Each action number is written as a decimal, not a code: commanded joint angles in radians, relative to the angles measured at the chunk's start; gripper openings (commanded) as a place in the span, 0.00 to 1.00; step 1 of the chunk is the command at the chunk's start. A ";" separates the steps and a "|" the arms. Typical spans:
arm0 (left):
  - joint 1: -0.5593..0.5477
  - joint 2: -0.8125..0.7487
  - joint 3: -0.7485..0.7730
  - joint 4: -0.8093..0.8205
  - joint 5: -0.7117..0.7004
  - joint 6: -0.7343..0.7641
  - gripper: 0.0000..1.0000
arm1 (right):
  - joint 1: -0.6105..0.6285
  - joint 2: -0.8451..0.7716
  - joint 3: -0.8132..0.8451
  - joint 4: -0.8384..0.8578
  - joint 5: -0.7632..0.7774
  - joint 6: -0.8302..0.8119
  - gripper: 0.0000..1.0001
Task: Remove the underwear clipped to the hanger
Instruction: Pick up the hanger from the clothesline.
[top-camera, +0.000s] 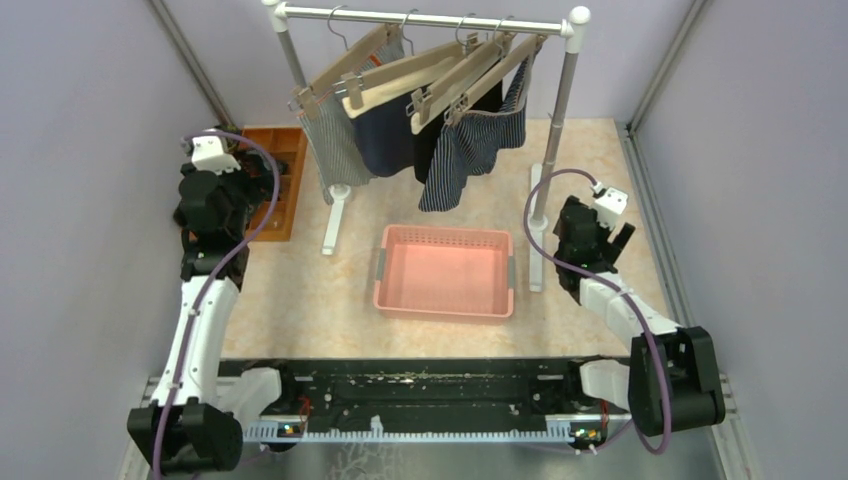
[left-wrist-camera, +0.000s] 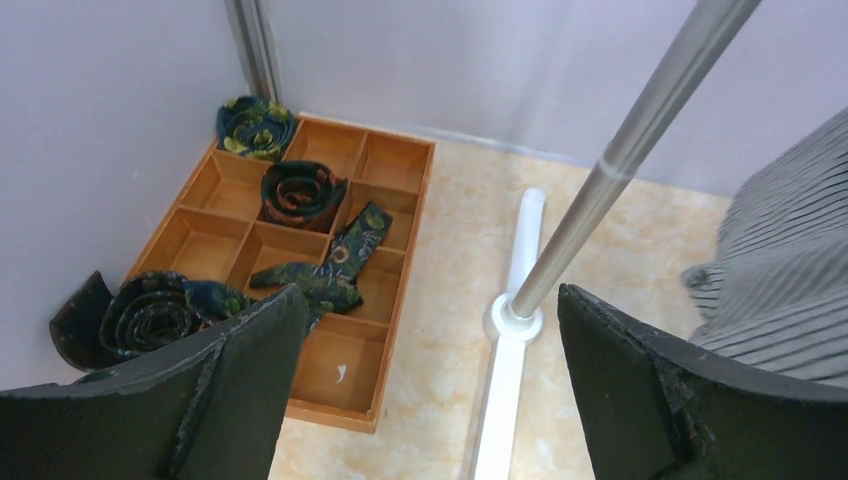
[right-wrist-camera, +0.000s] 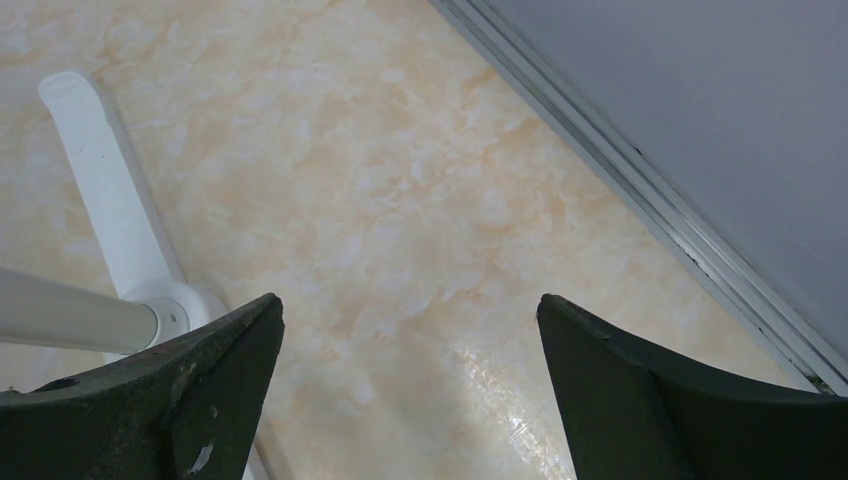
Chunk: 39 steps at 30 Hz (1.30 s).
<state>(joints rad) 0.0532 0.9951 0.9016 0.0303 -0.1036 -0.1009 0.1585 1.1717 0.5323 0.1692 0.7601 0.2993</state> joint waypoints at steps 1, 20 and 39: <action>0.002 -0.045 0.076 -0.121 0.044 -0.047 1.00 | 0.011 -0.011 0.051 0.020 0.031 0.004 0.99; 0.003 -0.072 0.378 -0.143 0.305 -0.123 1.00 | 0.054 0.001 0.045 0.042 0.045 -0.014 0.99; 0.001 0.281 0.760 -0.172 0.698 -0.111 1.00 | 0.078 0.034 0.063 0.049 0.062 -0.029 0.99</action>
<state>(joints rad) 0.0532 1.2594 1.6382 -0.1619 0.4988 -0.1902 0.2222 1.2060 0.5449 0.1787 0.7975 0.2810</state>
